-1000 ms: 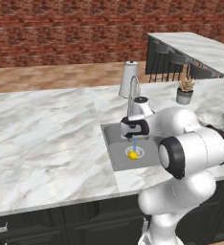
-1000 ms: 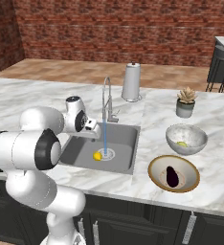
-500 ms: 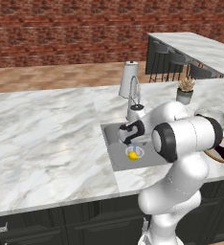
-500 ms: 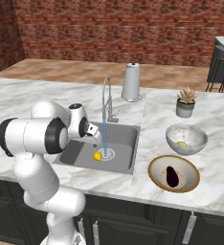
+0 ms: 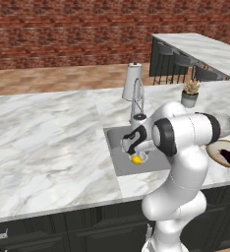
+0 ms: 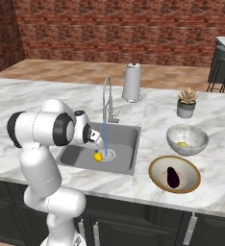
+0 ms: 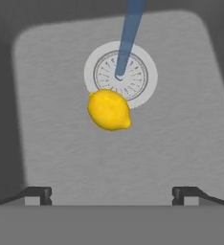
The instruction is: Pick the lemons from the sink and place them in one bowl. Place the eggplant in the other bowl. Then turn off the sink faucet.
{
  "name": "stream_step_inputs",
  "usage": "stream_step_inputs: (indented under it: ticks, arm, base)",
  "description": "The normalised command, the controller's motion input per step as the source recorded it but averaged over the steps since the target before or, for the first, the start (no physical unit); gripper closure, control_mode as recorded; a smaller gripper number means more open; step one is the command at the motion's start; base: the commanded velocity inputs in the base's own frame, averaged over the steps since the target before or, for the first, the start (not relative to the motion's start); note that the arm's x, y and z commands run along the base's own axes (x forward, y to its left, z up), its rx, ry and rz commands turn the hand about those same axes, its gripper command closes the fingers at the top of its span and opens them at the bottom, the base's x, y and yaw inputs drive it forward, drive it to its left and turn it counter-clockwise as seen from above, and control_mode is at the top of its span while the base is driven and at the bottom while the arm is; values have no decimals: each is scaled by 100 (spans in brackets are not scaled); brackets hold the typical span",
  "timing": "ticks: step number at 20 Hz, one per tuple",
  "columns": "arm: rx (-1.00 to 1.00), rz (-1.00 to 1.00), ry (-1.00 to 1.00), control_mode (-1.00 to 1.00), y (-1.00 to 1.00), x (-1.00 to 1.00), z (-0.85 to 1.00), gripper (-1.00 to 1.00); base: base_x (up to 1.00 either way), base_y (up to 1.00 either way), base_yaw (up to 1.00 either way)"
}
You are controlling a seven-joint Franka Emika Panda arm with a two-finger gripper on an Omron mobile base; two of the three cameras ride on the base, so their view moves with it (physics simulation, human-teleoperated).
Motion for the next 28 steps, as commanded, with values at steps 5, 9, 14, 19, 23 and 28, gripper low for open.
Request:
stream_step_inputs:
  ticks: [5, 9, 14, 19, 23, 28]
  arm:
    - [0, 0, 0, -100, 0, 15, -19, -100]
    - [0, 2, 0, -100, -4, 23, -14, -100]
    - [0, 3, -1, -100, -3, 29, -13, -100]
    - [0, 3, -1, -100, -1, 29, -10, -100]
    - [0, 3, -1, -100, -1, 25, -14, -100]
    - [0, 1, 0, -100, -5, 9, -22, -100]
  base:
    - [0, 0, 0]
    - [0, 0, 0]
    - [0, 0, 0]
    - [0, 0, 0]
    - [0, 0, 0]
    - [0, 0, 0]
